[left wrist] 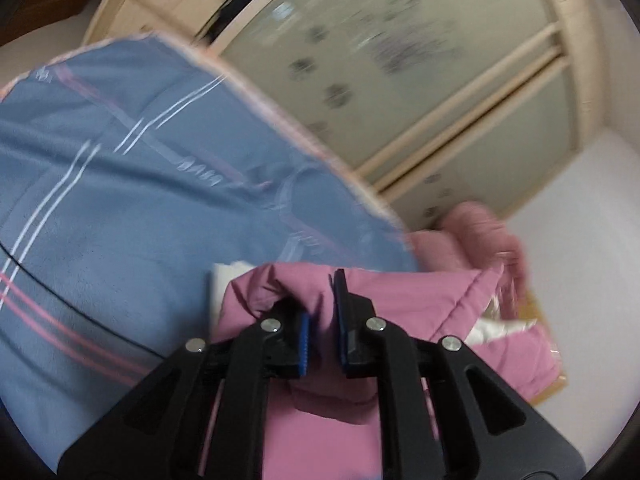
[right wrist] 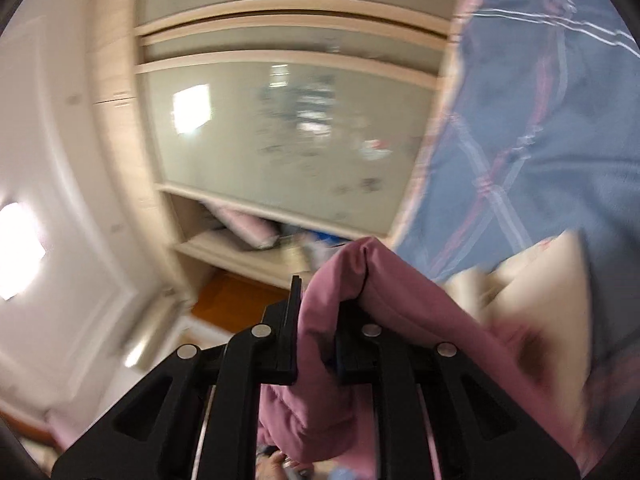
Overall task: Fold large clothes
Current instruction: 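Lift the hem with both tools and fold it over toward the hood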
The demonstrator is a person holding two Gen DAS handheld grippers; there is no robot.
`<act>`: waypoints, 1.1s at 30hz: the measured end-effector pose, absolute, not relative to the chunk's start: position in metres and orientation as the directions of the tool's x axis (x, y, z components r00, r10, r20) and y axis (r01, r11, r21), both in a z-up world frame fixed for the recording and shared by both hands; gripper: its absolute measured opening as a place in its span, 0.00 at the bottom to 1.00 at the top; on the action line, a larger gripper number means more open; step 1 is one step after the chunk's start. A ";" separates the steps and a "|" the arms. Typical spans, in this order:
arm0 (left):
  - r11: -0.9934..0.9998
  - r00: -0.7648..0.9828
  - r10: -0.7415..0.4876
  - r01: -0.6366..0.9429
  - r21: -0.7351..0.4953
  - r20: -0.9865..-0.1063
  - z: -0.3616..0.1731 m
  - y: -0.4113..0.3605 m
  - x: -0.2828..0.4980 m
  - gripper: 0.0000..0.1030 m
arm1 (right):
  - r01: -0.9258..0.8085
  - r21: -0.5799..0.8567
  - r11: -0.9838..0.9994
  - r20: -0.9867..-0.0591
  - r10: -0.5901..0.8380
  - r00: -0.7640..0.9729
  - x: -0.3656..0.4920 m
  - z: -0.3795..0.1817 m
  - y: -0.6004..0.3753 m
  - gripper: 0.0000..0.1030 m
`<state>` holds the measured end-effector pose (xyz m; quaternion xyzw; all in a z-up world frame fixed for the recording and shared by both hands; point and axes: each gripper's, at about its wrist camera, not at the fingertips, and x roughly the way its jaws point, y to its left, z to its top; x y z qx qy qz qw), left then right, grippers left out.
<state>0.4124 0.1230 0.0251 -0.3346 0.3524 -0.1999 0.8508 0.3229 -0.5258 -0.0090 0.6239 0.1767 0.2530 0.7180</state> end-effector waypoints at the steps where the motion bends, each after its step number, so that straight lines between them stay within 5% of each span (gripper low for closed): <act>1: 0.714 0.658 -0.563 0.083 -0.695 -0.500 0.010 0.120 0.423 0.10 | -0.090 0.989 0.114 0.009 0.574 0.819 0.336 -0.025 -0.525 0.12; 4: 0.752 0.632 -0.541 0.067 -0.656 -0.556 -0.029 0.109 0.440 0.11 | -0.035 0.992 0.121 -0.039 0.561 0.827 0.348 -0.057 -0.520 0.12; 10: 0.687 0.645 -0.604 0.124 -0.716 -0.468 -0.049 0.113 0.431 0.15 | -0.061 0.992 0.106 -0.011 0.575 0.818 0.341 -0.082 -0.524 0.18; 11: 0.691 0.647 -0.610 0.151 -0.707 -0.458 -0.047 0.111 0.426 0.24 | -0.085 0.993 0.085 0.020 0.581 0.814 0.338 -0.080 -0.525 0.36; 12: 0.695 0.641 -0.627 0.205 -0.689 -0.443 -0.041 0.108 0.421 0.43 | -0.107 0.992 0.063 0.051 0.582 0.812 0.332 -0.077 -0.527 0.71; 14: 0.694 0.636 -0.645 0.253 -0.674 -0.424 -0.033 0.106 0.413 0.65 | -0.121 0.992 0.029 0.086 0.536 0.840 0.310 -0.068 -0.537 0.99; 16: 0.727 0.679 -0.605 0.259 -0.636 -0.416 -0.013 0.109 0.389 0.97 | -0.154 0.988 0.013 0.121 0.554 0.823 0.296 -0.055 -0.545 0.99; 22: 0.929 0.887 -0.271 0.140 -0.342 -0.374 0.057 0.102 0.270 0.98 | -0.192 0.839 0.509 -0.117 0.515 0.849 0.192 0.039 -0.498 0.99; 27: 0.981 0.922 -0.157 0.104 -0.164 -0.354 0.065 0.054 0.166 0.98 | -0.003 0.447 0.894 -0.333 0.170 0.928 0.089 0.054 -0.407 0.99; 33: 0.997 0.875 -0.063 0.073 0.003 -0.480 0.020 -0.007 0.091 0.98 | 0.045 0.196 0.980 -0.341 0.025 0.940 0.025 0.048 -0.349 0.99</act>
